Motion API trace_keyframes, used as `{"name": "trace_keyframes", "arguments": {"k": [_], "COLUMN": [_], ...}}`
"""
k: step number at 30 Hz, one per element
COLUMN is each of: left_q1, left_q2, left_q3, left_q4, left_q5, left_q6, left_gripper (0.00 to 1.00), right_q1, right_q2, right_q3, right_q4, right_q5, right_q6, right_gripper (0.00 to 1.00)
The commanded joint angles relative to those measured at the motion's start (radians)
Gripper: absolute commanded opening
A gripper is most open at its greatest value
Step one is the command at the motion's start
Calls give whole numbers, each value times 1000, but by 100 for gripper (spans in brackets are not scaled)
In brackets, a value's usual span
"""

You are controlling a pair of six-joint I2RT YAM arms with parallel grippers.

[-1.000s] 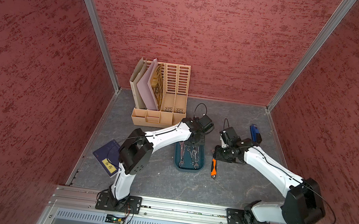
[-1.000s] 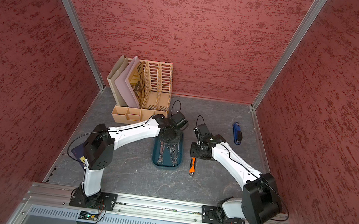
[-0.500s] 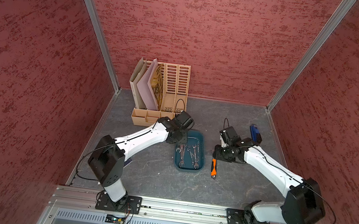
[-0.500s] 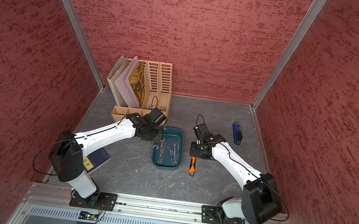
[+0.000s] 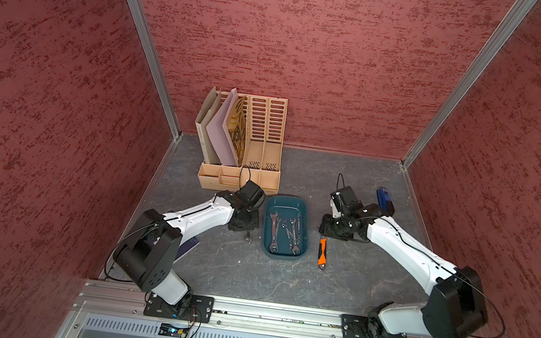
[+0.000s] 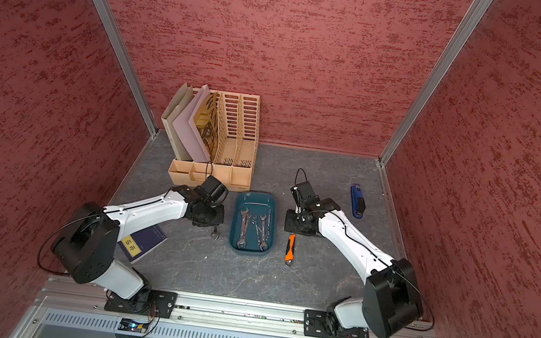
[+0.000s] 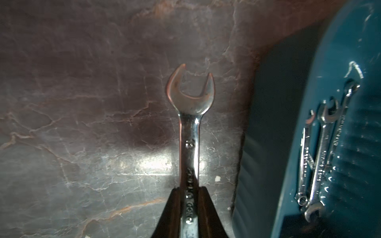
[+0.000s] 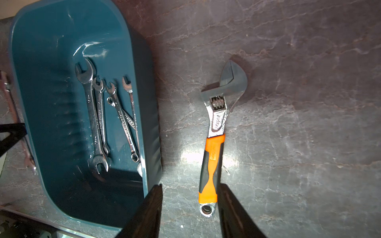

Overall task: Take out the wrench from the storage box
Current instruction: Place the wrench at the center of the board.

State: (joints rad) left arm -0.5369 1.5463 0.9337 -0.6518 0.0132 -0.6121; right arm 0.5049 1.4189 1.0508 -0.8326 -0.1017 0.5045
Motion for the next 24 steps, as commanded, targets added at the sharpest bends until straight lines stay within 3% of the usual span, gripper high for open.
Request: {"name": "trace_keyframes", "arguments": {"k": [1,17,24], "left_q1": [10,-10,-25], "left_q2": [23,113,120], "left_q3": [-20,-28,-18], "left_q4": [93,73,34], "left_q5": [39,3,-33], "left_q6": [26,45,52], "left_gripper": [9,10,17], "right_q1": [-2,9,23], "right_q2": [11,32,32], "right_q3": [34,49,67], "right_q4": [-18,-16,-29], "right_q5": [-12,-43,-43], "right_q6": [-5,0,-1], "right_gripper": [48,48,48]}}
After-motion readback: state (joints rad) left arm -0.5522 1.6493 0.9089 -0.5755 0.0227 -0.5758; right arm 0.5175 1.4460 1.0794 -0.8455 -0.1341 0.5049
